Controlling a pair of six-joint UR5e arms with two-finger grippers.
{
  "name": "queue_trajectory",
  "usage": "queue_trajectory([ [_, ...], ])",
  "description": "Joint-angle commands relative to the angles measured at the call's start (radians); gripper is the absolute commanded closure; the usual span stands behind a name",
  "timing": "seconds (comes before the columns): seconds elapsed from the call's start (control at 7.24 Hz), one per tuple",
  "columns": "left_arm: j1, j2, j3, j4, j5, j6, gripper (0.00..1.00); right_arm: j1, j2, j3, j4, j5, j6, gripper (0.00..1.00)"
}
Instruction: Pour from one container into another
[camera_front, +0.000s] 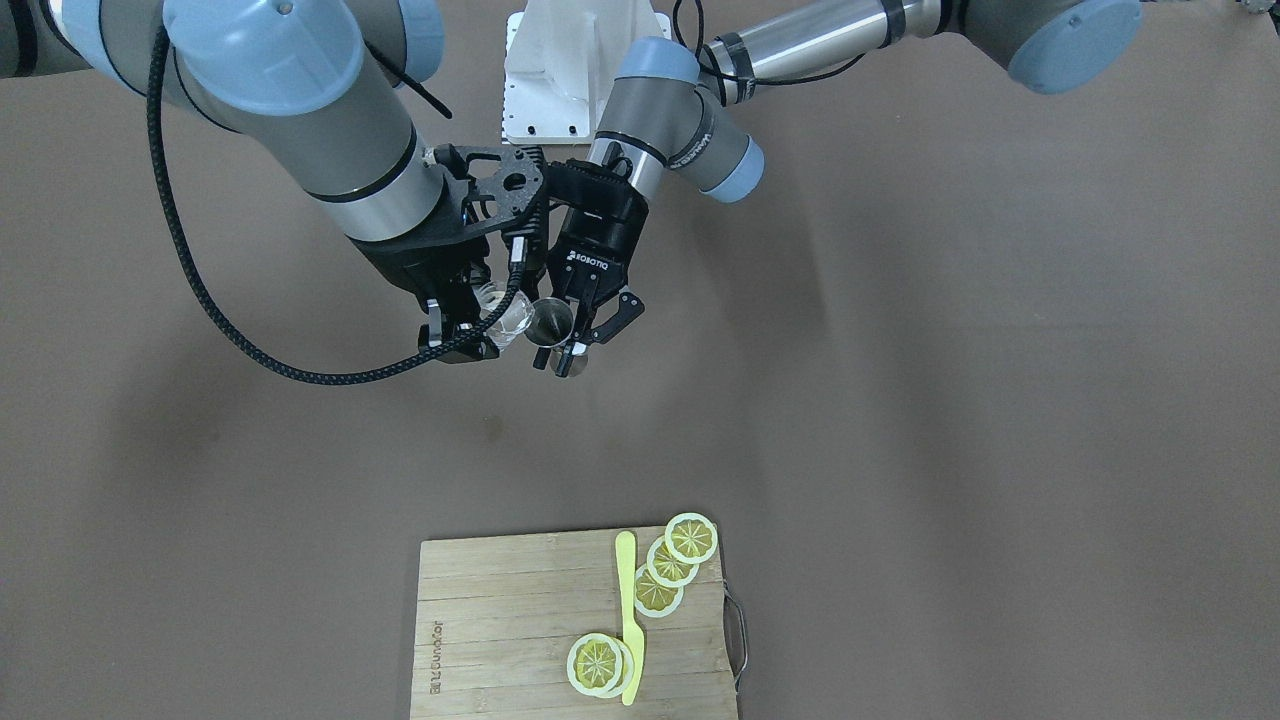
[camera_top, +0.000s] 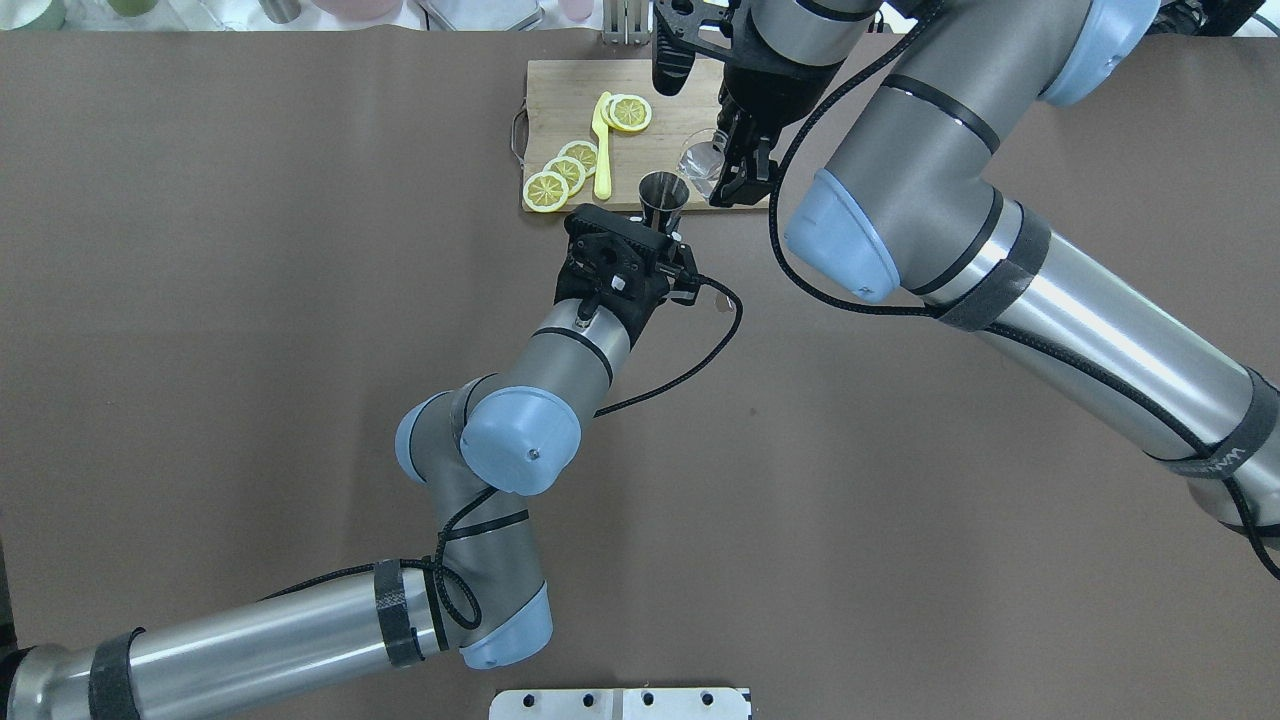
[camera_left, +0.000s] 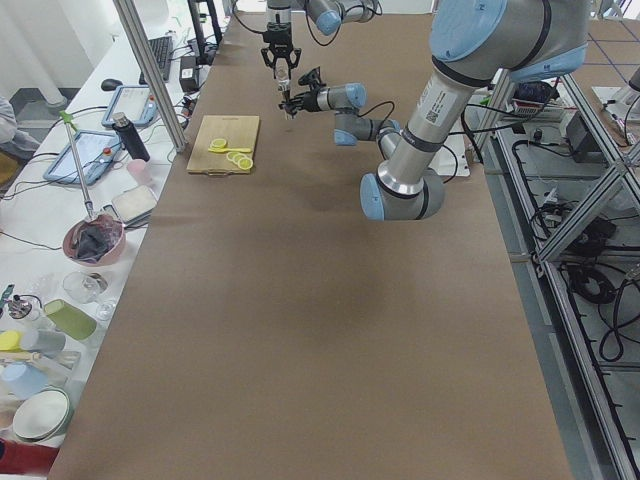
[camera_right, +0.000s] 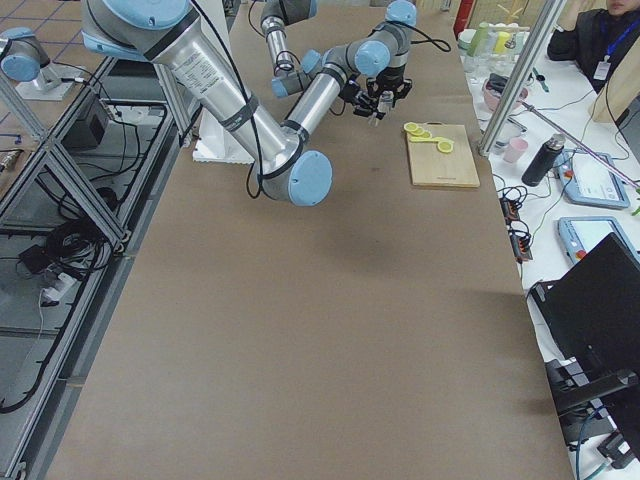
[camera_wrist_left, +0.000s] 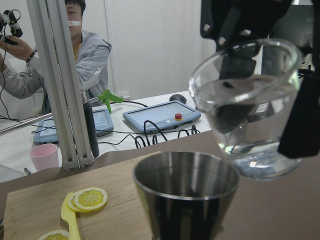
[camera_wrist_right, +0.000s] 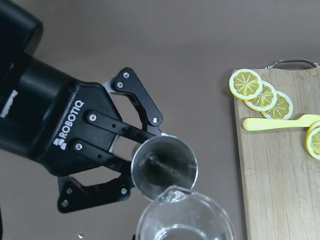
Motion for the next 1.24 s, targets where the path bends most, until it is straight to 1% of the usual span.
queue_trajectory([
  [0.0, 0.0, 0.0, 0.0, 0.0, -0.001, 0.001, 1.0, 0.0, 0.015, -0.001, -0.043, -0.009, 0.0, 1.0],
  [0.69, 0.0, 0.0, -0.001, 0.0, -0.002, 0.001, 1.0, -0.023, 0.061, -0.041, -0.095, -0.044, 0.0, 1.0],
  [1.11, 0.0, -0.002, -0.001, 0.0, 0.001, 0.001, 1.0, -0.028, 0.074, -0.041, -0.133, -0.053, -0.002, 1.0],
])
